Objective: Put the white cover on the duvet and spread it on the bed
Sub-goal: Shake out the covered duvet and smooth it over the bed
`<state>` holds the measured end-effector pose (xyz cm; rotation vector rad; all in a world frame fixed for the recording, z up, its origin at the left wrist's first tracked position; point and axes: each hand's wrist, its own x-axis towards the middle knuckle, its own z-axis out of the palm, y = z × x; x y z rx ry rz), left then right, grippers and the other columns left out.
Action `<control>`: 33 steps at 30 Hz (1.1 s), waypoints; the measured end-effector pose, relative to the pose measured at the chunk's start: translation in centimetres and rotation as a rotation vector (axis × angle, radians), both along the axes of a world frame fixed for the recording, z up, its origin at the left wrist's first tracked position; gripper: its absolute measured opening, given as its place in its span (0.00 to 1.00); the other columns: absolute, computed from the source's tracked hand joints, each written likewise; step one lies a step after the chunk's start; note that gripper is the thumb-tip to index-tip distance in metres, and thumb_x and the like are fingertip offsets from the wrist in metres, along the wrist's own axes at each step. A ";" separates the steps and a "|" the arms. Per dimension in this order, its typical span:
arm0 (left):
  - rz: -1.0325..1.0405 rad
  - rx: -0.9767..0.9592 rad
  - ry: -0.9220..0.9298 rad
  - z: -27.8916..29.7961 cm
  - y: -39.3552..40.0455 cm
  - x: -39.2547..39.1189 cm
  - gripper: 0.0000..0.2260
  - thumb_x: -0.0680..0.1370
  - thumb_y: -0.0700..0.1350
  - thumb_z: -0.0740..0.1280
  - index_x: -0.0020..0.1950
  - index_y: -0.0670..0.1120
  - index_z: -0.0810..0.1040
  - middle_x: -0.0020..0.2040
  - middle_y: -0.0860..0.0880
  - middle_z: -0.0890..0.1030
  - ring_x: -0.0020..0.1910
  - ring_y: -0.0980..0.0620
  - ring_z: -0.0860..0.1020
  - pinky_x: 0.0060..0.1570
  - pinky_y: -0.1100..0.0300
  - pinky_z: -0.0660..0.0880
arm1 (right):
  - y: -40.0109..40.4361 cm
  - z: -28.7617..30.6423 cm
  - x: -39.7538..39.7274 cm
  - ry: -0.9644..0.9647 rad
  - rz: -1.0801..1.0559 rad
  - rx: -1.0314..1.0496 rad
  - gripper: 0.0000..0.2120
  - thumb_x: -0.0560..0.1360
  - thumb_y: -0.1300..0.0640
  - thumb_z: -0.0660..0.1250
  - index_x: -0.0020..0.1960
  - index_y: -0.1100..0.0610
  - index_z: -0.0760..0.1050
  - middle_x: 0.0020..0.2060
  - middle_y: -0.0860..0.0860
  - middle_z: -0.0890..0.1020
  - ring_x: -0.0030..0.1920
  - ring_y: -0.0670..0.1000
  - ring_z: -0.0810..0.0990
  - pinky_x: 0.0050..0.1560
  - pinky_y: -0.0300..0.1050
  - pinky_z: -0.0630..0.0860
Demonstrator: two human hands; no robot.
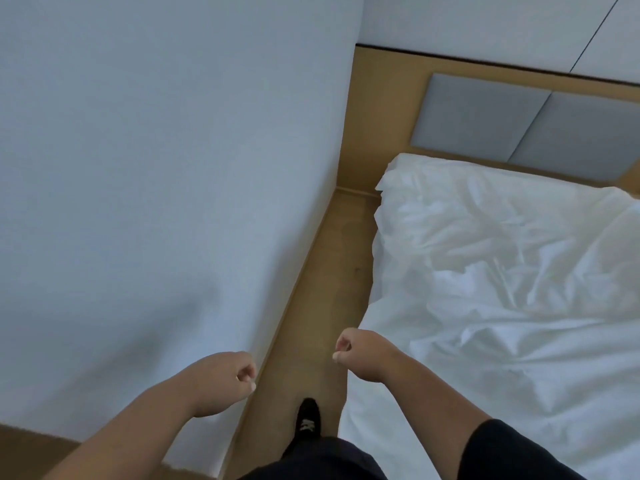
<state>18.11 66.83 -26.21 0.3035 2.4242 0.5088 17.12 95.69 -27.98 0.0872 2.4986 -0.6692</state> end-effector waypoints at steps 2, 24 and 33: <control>-0.012 -0.018 -0.033 -0.8 0.8 -3.1 0.06 0.80 0.51 0.62 0.54 0.56 0.76 0.53 0.59 0.79 0.49 0.58 0.77 0.48 0.66 0.74 | 1.4 -0.7 -2.9 -0.028 -0.009 -0.003 0.10 0.78 0.48 0.64 0.56 0.50 0.75 0.54 0.48 0.80 0.55 0.49 0.78 0.55 0.45 0.76; -0.215 -0.042 -0.050 0.6 27.8 -52.6 0.05 0.81 0.50 0.62 0.55 0.58 0.74 0.55 0.57 0.77 0.52 0.59 0.75 0.45 0.65 0.71 | 29.3 1.1 -43.7 -0.035 -0.206 0.090 0.15 0.79 0.44 0.63 0.62 0.49 0.74 0.60 0.47 0.80 0.55 0.49 0.78 0.54 0.44 0.75; -0.414 -0.066 -0.027 -1.0 39.5 -75.6 0.09 0.81 0.49 0.62 0.60 0.53 0.76 0.58 0.54 0.77 0.56 0.56 0.76 0.52 0.63 0.74 | 37.1 -1.1 -59.7 -0.077 -0.411 0.086 0.16 0.78 0.43 0.62 0.62 0.48 0.74 0.60 0.46 0.79 0.57 0.49 0.77 0.58 0.45 0.75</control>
